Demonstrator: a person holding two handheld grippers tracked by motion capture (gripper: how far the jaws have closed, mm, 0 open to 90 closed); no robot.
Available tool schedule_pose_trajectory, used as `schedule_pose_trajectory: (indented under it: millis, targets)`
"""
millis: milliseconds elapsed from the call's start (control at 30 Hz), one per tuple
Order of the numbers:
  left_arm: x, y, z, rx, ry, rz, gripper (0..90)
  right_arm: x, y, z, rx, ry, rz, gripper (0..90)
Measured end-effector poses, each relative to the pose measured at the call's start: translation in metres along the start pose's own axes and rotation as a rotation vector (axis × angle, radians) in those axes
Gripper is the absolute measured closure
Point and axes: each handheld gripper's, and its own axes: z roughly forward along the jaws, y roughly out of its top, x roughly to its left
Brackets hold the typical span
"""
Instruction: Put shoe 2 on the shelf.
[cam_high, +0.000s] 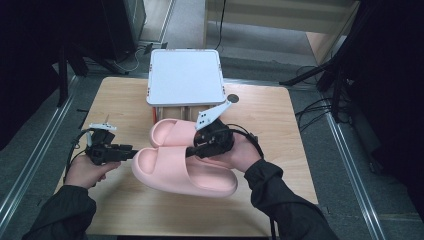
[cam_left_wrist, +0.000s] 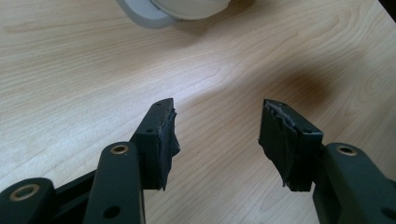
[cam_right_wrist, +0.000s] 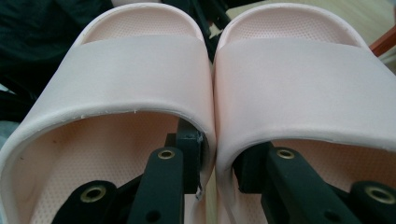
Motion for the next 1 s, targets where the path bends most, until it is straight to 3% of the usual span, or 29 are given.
schedule_pose_trajectory:
  millis: [267,467,633,900,1000]
  targets:
    - [0.001,-0.009,-0.006,-0.006,0.013,-0.019,44.8,-0.011,0.031,-0.011,-0.011,-0.009,-0.028,75.6]
    - [0.001,-0.016,-0.011,-0.006,0.024,-0.035,45.0,-0.022,0.054,-0.016,-0.024,-0.070,-0.002,75.6]
    - [0.001,-0.018,-0.012,-0.011,0.024,-0.036,44.9,-0.041,0.074,-0.022,-0.033,-0.163,0.050,75.7]
    - [-0.001,-0.017,-0.013,-0.027,0.010,-0.023,45.2,-0.079,0.097,-0.021,-0.084,-0.344,0.231,75.7]
    - [-0.001,-0.016,-0.011,-0.021,0.010,-0.019,45.1,-0.091,0.106,-0.018,-0.082,-0.430,0.277,75.7]
